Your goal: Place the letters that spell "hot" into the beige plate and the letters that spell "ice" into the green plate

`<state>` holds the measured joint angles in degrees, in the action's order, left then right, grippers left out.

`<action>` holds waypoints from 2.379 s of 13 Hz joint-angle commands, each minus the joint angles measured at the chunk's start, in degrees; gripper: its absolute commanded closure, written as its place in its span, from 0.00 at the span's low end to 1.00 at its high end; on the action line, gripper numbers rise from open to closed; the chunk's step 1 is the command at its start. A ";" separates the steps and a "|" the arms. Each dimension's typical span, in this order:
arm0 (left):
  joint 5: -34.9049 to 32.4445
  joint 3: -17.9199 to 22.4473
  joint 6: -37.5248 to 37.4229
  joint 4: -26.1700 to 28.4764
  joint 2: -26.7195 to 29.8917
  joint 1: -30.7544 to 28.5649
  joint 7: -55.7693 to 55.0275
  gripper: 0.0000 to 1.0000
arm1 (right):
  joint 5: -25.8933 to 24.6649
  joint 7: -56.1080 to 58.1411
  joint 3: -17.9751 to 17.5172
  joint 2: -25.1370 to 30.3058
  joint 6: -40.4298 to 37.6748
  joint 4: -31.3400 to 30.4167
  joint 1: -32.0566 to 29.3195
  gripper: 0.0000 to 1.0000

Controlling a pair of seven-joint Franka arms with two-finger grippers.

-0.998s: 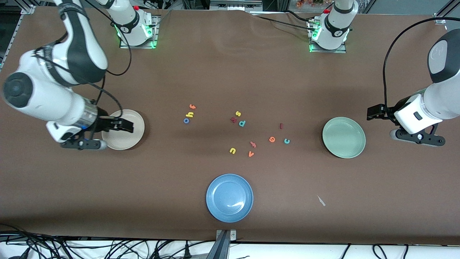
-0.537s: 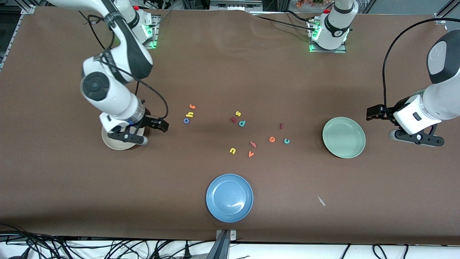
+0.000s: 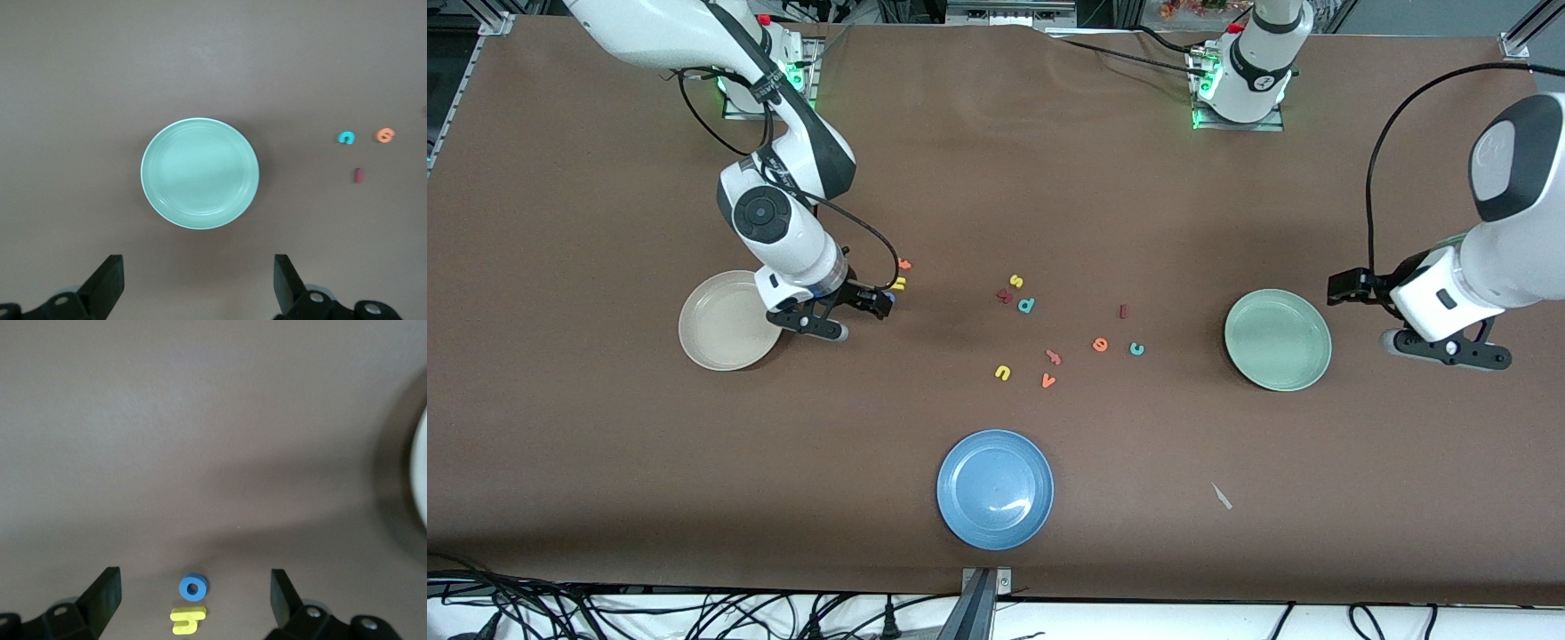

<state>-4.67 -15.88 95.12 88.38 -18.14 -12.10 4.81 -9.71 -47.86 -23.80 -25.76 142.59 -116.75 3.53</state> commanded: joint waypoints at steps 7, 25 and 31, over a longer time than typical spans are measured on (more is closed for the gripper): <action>-0.43 -0.55 13.48 2.76 -12.26 13.48 -33.32 0.01 | -10.33 -9.80 -0.55 -5.44 6.55 -1.55 2.19 0.01; 3.09 -0.46 30.65 6.37 -24.14 19.39 -50.25 0.45 | -16.75 -7.97 1.12 -5.81 9.63 -4.97 2.81 0.97; 2.91 -0.46 32.15 6.55 -25.37 19.39 -50.08 0.60 | -16.14 18.62 1.12 6.76 -8.28 -4.71 -8.25 0.98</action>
<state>-2.23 -16.68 126.24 94.39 -43.58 6.94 -45.46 -25.74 -37.46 -22.01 -23.54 137.10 -119.80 -0.83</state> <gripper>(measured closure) 0.529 0.656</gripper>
